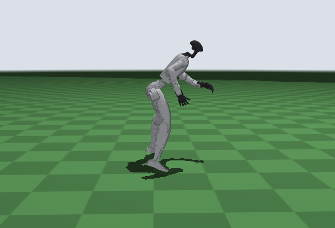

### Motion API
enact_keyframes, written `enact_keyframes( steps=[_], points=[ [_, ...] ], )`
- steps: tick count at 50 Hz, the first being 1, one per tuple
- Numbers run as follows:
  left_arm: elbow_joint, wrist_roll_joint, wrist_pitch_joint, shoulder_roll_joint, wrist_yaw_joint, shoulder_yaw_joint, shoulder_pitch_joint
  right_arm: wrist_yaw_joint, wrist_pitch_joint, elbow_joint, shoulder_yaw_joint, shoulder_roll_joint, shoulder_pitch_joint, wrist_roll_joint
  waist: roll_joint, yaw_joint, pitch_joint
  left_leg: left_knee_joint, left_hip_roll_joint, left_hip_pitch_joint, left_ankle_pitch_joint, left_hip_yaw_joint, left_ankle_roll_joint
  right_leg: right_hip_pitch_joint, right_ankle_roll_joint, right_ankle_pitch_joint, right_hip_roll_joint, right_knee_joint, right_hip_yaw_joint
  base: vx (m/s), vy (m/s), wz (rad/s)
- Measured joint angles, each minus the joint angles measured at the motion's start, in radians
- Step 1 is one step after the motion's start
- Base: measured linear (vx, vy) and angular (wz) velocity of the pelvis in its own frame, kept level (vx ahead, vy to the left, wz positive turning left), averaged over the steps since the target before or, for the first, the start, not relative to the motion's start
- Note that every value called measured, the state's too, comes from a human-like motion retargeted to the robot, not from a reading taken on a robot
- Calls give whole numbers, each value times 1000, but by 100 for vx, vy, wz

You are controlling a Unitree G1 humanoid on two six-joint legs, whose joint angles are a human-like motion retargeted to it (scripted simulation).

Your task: Kungfu

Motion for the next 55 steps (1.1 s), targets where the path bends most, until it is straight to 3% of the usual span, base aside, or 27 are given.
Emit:
enact_keyframes(
  steps=[5, 7, 11, 13, 15, 17, 18, 20, 23, 27, 32, 37, 40, 45, 48, 51, 53, 55],
  points=[
    [-181, -101, 26, 165, -12, -3, -129, -123, -66, -79, -116, -78, 220, 56, -11, 26, -46, 197, -53, -71, -96, -82, 43, 144, 24, 98, -52, -130, 11, 27, 58, 31],
    [-223, -134, 35, 178, -21, -6, -216, -202, -149, -16, -132, -32, 240, -5, 0, 63, -63, 261, -84, -78, -146, -108, 54, 230, 10, 134, -78, -194, -19, 30, 97, 58],
    [-230, -106, 51, 150, -33, -29, -450, -421, -442, 452, -28, 299, -49, -234, 3, 177, -103, 358, -145, -81, -236, -145, 79, 420, -48, 211, -114, -347, -160, 28, 71, 66],
    [-225, -50, 58, 144, -25, -24, -550, -430, -512, 797, -24, 518, -320, -223, -9, 228, -121, 388, -164, -78, -279, -132, 98, 488, -89, 237, -127, -408, -221, 18, 62, 65],
    [-229, -4, 70, 143, -8, -4, -632, -188, -477, 1131, -149, 645, -597, -81, 2, 281, -136, 413, -176, -90, -313, -131, 120, 538, -117, 257, -129, -450, -277, 6, 47, 71],
    [-232, 37, 78, 151, 19, 2, -701, 51, -273, 1369, -279, 664, -799, 27, -1, 333, -154, 448, -191, -117, -351, -127, 143, 557, -123, 274, -152, -463, -339, 7, 57, 67],
    [-235, 55, 84, 155, 33, -1, -731, 118, -242, 1424, -308, 671, -863, 69, -16, 360, -165, 462, -193, -130, -361, -115, 152, 554, -128, 278, -168, -461, -364, 8, 34, 50],
    [-245, 91, 99, 158, 49, -4, -785, 131, -279, 1460, -304, 683, -964, 129, -55, 409, -165, 483, -198, -139, -377, -94, 166, 544, -164, 281, -190, -454, -391, 3, 10, 29],
    [-263, 149, 129, 163, 77, 16, -810, 81, -339, 1398, -259, 700, -1035, 27, -73, 447, -139, 487, -198, -128, -380, -98, 167, 559, -220, 282, -181, -450, -388, -1, 3, 4],
    [-270, 160, 106, 188, 124, 68, -739, 89, -337, 1315, -139, 720, -1048, -101, -81, 420, -128, 468, -200, -111, -382, -120, 143, 554, -237, 287, -163, -438, -358, -4, 0, -11],
    [-266, 131, 87, 224, 137, 195, -558, 35, -384, 1188, -58, 729, -1037, -96, -89, 392, -108, 404, -177, -60, -358, -139, 84, 521, -257, 273, -141, -414, -342, -8, -14, -47],
    [-278, 86, 92, 252, 121, 425, -245, -7, -398, 1014, -12, 700, -1047, -145, -95, 344, -96, 319, -174, -2, -320, -154, 30, 465, -212, 211, -135, -356, -271, -15, -31, -28],
    [-288, 73, 93, 235, 120, 641, 12, -40, -401, 872, 5, 665, -1071, -199, -103, 311, -89, 264, -172, 39, -299, -154, 4, 442, -166, 156, -146, -313, -266, -17, -39, -13],
    [-195, 76, 95, 111, 92, 1045, 415, -80, -372, 580, 47, 529, -1128, -238, -130, 238, -82, 149, -173, 139, -254, -140, -46, 399, -38, 62, -167, -211, -204, -18, -56, 8],
    [-61, 21, 127, 5, 41, 1210, 598, -125, -373, 389, 55, 395, -1152, -235, -150, 176, -105, 34, -196, 208, -203, -124, -79, 346, 18, 4, -188, -110, -143, -20, -75, 62],
    [146, -72, 179, -71, -54, 1265, 707, -191, -381, 195, 4, 217, -1142, -233, -203, 99, -151, -111, -266, 272, -141, -62, -81, 255, 71, -64, -261, 11, -69, -17, -60, 124],
    [293, -143, 233, -97, -112, 1255, 741, -242, -409, 68, -68, 95, -1105, -217, -238, 42, -198, -203, -262, 300, -100, 6, -81, 204, 89, -122, -274, 88, -57, -21, -89, 104],
    [433, -268, 261, -136, -151, 1193, 737, -314, -451, -66, -165, -55, -1047, -191, -262, -48, -282, -373, -275, 311, -2, 75, -81, 158, 91, -160, -291, 130, -108, -24, -107, 114]
  ],
)
